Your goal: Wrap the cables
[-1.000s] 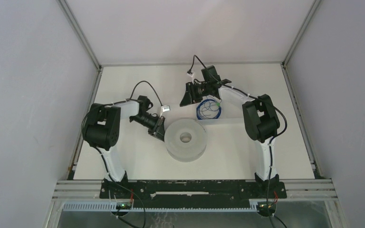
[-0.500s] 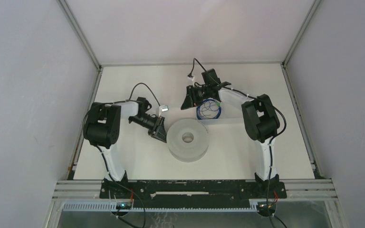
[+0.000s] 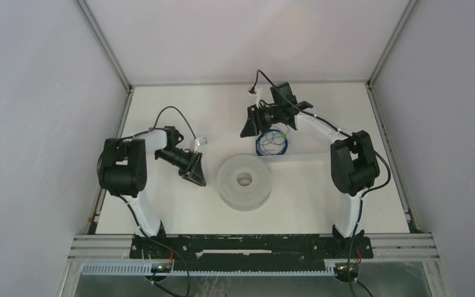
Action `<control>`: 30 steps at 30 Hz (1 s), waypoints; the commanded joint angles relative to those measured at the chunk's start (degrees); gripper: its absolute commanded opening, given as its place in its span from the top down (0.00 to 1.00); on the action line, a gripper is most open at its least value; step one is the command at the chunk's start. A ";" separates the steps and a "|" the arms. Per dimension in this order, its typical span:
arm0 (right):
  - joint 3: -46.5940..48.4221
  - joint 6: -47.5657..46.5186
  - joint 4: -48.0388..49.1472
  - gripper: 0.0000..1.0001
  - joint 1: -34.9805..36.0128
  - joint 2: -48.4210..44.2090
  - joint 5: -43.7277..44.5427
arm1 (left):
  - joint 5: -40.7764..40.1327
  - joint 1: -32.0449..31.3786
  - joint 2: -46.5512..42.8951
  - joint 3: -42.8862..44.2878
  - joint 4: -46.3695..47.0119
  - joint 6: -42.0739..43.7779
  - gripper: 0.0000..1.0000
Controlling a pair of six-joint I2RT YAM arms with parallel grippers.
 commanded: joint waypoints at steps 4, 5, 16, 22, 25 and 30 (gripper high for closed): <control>-0.17 -9.41 -6.59 0.47 -2.86 -9.20 3.23 | -11.94 3.06 -13.39 1.87 1.97 1.09 0.63; -0.81 -10.05 -7.16 0.43 -3.06 -10.63 4.33 | -14.66 3.22 -15.54 1.56 4.09 0.63 0.63; -9.12 -15.01 -10.90 0.04 -5.38 -28.17 19.45 | -35.97 4.85 -39.24 -4.89 19.09 -2.84 0.57; -13.97 -13.85 -13.06 0.00 -6.34 -36.89 27.07 | -41.64 5.02 -44.63 -7.25 23.34 -6.46 0.44; -17.16 -12.67 -12.41 0.00 -6.47 -42.16 31.24 | -43.77 5.15 -45.74 -7.43 24.41 -6.99 0.38; -21.06 -10.19 -10.77 0.00 -6.71 -49.39 39.67 | -45.61 6.22 -47.25 -7.21 26.33 -9.16 0.24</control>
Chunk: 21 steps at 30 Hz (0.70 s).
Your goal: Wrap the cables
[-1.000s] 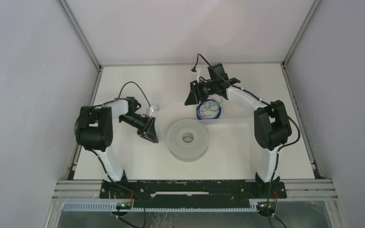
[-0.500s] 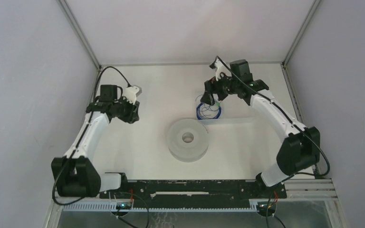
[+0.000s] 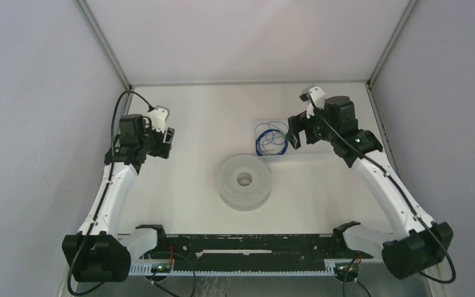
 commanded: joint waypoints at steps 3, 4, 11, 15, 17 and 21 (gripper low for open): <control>-2.58 3.34 3.92 0.00 -0.56 -7.90 12.80 | -5.01 2.79 -4.28 -0.67 6.48 -4.61 0.08; -3.16 3.62 4.52 0.00 -0.77 -8.94 14.12 | -5.33 3.47 -5.16 -0.78 7.58 -5.08 0.02; -11.58 4.22 14.65 0.00 -4.29 -17.89 16.11 | -4.96 6.42 -13.00 -2.89 14.63 -6.81 0.00; -16.75 3.67 20.99 0.00 -4.92 -21.59 15.81 | -3.28 6.55 -19.19 -4.54 19.14 -7.69 0.00; -17.44 2.71 21.38 0.00 -4.92 -22.83 15.59 | -3.41 6.52 -22.35 -5.48 21.02 -9.96 0.00; -17.48 1.46 20.64 0.00 -4.92 -24.44 17.38 | -2.57 6.57 -29.50 -12.98 27.59 -14.47 0.00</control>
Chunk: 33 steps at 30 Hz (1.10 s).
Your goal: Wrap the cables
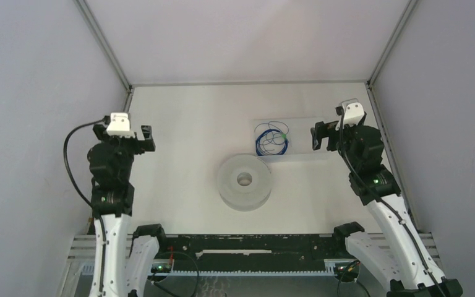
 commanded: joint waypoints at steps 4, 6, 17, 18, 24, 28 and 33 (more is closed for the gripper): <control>-1.46 -2.34 5.77 0.00 -0.16 -4.42 2.77 | 3.15 0.38 -10.58 -12.51 15.43 -6.07 0.00; -2.78 -2.79 6.71 0.00 -0.16 -5.69 3.18 | 3.70 0.37 -10.34 -10.50 11.96 -6.46 0.00; -4.69 -4.34 8.92 0.00 -0.24 -8.68 5.77 | 6.12 0.36 -11.48 -6.68 4.02 -2.53 0.00; -4.71 -4.45 8.87 0.00 -0.24 -8.67 5.86 | 5.94 0.41 -11.37 -6.58 3.89 -2.62 0.00; -4.76 -4.65 8.76 0.00 -0.21 -8.13 5.65 | 5.70 0.37 -10.76 -6.26 3.44 -2.94 0.00; -4.78 -4.43 8.69 0.00 -0.05 -7.40 5.99 | 5.58 0.40 -10.37 -5.87 3.01 -2.97 0.00; -4.80 -4.22 8.67 0.00 0.02 -6.99 5.89 | 6.38 0.40 -10.38 -5.96 2.89 -2.78 0.00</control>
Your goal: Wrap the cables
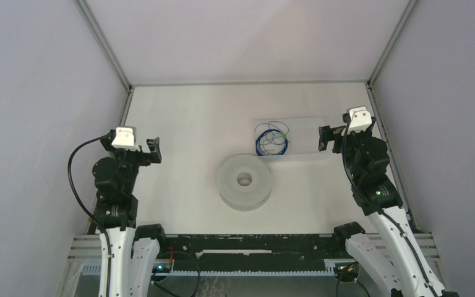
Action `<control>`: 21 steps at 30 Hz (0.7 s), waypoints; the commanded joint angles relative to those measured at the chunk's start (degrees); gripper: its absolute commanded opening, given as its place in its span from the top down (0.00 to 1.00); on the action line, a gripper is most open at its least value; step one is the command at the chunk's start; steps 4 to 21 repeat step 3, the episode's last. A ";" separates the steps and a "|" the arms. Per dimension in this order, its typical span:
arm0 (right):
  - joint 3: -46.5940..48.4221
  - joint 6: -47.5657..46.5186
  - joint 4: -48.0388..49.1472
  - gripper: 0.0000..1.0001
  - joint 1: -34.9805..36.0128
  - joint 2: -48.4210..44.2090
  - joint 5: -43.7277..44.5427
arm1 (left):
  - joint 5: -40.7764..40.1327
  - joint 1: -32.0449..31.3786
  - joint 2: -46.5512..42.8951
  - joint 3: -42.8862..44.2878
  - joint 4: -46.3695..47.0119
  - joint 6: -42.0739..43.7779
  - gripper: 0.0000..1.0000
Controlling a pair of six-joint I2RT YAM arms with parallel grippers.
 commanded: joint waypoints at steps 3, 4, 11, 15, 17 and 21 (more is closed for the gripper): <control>-0.12 -0.30 2.47 0.00 0.08 0.18 0.87 | 1.49 0.31 0.27 3.83 0.53 0.68 0.00; -0.12 -0.30 2.47 0.00 0.08 0.18 0.87 | 1.49 0.31 0.27 3.83 0.53 0.68 0.00; -0.12 -0.30 2.47 0.00 0.08 0.18 0.87 | 1.49 0.31 0.27 3.83 0.53 0.68 0.00; -0.12 -0.30 2.47 0.00 0.08 0.18 0.87 | 1.49 0.31 0.27 3.83 0.53 0.68 0.00; -0.12 -0.30 2.47 0.00 0.08 0.18 0.87 | 1.49 0.31 0.27 3.83 0.53 0.68 0.00; -0.12 -0.30 2.47 0.00 0.08 0.18 0.87 | 1.49 0.31 0.27 3.83 0.53 0.68 0.00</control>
